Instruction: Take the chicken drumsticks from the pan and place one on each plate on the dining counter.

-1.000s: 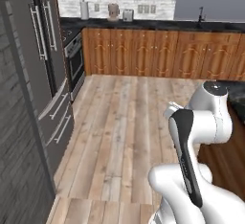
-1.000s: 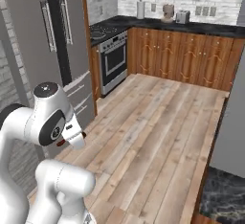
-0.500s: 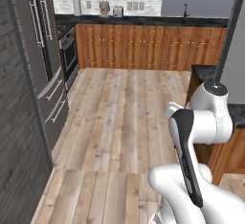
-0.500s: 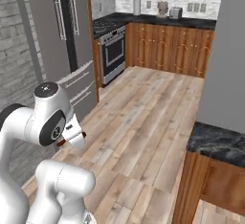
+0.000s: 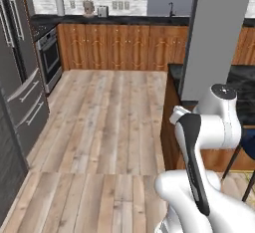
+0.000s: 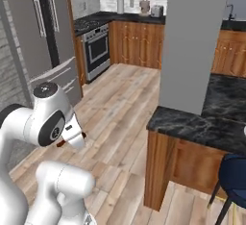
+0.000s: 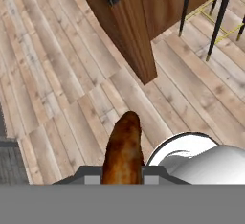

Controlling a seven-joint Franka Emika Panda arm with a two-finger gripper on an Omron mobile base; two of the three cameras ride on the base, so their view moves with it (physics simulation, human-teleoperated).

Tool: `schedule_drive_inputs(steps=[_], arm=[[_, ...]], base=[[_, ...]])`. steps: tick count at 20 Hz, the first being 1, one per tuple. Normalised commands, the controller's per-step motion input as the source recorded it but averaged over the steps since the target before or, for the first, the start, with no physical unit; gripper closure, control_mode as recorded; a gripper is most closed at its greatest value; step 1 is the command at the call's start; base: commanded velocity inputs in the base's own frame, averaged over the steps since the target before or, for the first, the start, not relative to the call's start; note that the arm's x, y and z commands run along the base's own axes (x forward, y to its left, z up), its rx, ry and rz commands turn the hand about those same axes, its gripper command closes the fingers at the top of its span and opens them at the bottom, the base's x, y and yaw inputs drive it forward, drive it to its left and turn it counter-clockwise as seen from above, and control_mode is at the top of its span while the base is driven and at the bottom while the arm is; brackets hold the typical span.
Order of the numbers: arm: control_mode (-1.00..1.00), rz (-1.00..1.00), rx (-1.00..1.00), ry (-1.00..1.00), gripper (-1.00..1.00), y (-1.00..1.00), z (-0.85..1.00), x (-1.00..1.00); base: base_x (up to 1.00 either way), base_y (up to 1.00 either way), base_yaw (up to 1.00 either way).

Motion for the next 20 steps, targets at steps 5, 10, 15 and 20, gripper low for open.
schedule_drive_inputs(steps=[5,10,15,20], arm=[[1.00,0.00,0.00,0.00,1.00,0.00,0.00,0.00],[1.00,0.00,0.00,0.00,1.00,0.00,0.00,0.00],[1.00,0.00,0.00,0.00,1.00,0.00,0.00,0.00],[1.00,0.00,0.00,0.00,1.00,0.00,0.00,0.00]], base=[[0.00,-0.75,-0.09],[0.08,-0.60,-0.09],[0.32,-0.52,-0.08],[0.51,-0.48,-0.07]])
